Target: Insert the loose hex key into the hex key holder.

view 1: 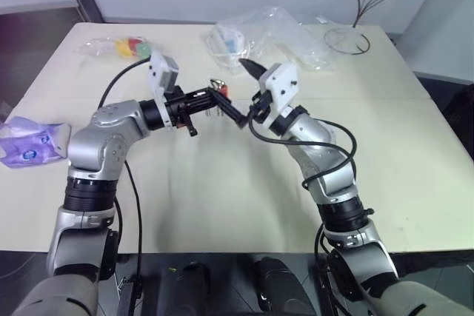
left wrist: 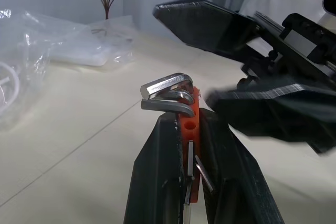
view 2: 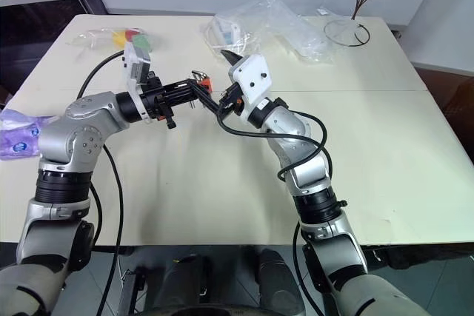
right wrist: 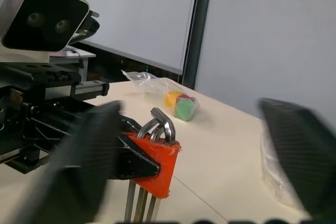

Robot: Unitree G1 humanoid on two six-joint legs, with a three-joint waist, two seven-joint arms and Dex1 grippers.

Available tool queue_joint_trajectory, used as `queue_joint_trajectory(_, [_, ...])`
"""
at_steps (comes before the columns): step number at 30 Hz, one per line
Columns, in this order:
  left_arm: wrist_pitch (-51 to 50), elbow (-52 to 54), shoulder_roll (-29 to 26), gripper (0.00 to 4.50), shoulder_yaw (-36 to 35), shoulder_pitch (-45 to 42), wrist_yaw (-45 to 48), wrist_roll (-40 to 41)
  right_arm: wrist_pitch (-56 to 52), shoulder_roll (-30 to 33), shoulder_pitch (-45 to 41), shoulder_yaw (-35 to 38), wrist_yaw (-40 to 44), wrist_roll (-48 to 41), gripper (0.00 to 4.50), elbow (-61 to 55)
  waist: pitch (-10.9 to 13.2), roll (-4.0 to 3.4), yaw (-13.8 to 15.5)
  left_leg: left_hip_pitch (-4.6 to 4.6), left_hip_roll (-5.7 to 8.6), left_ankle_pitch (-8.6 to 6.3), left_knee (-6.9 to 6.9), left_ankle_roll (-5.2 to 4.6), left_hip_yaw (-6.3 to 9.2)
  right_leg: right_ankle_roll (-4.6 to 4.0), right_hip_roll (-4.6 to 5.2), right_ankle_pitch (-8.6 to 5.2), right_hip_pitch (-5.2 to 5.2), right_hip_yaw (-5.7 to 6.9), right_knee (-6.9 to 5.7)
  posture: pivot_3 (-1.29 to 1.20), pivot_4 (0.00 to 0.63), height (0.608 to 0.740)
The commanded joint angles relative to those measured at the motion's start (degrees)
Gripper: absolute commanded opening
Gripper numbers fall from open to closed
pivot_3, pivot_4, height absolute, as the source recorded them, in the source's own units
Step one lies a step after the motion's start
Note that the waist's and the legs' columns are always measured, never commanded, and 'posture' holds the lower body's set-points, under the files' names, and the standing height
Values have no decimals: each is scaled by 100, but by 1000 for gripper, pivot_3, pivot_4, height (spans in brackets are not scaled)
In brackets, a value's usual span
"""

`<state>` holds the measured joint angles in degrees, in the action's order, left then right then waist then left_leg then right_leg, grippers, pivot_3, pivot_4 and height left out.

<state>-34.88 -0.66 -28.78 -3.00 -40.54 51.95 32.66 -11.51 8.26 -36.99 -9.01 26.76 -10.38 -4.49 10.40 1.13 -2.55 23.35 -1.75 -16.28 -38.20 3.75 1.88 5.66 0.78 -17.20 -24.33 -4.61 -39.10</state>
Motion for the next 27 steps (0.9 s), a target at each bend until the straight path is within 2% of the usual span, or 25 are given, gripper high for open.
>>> queue_joint_trajectory(1, [55, 171, 3, 0, -106, -114, -17, 73, -158, 69, 201, 103, 112, -234, 4460, -582, 0, 0, 1, 0, 0, 0, 0, 0, 0, 0, 0, 0, 0, 0, 0, 0, 150, 740])
queue_joint_trajectory(6, [-136, 248, 155, 0, -101, 1, -144, 218, -504, 358, 724, 444, 166, -542, 4460, -1184, -1, 1, 24, 2, 3, 0, -3, 0, 0, 0, 5, 0, 0, 0, 0, 0, 150, 740])
queue_joint_trajectory(13, [-703, 57, 683, 0, 82, 397, -414, 417, -715, 902, 1540, 1092, -65, -506, 4460, -1436, -2, 1, 15, 1, 3, 0, -4, -1, 1, 0, 2, 0, 2, -1, -2, 0, 150, 740])
queue_joint_trajectory(19, [-1499, -691, 1406, 0, 39, 326, -714, 696, -783, 1139, 2252, 1472, -296, -482, 4460, -1653, -3, 1, 27, 0, 6, 0, -7, -2, 0, 0, 1, 0, 4, -2, -3, 0, 150, 740])
queue_joint_trajectory(27, [-1990, -1784, 2089, 0, 171, 5, -888, 555, -831, 1143, 2717, 1434, -576, -344, 4460, -2054, -4, 0, 18, -4, 6, 0, -6, -1, 0, 0, -7, 0, 6, -5, -4, 0, 150, 740])
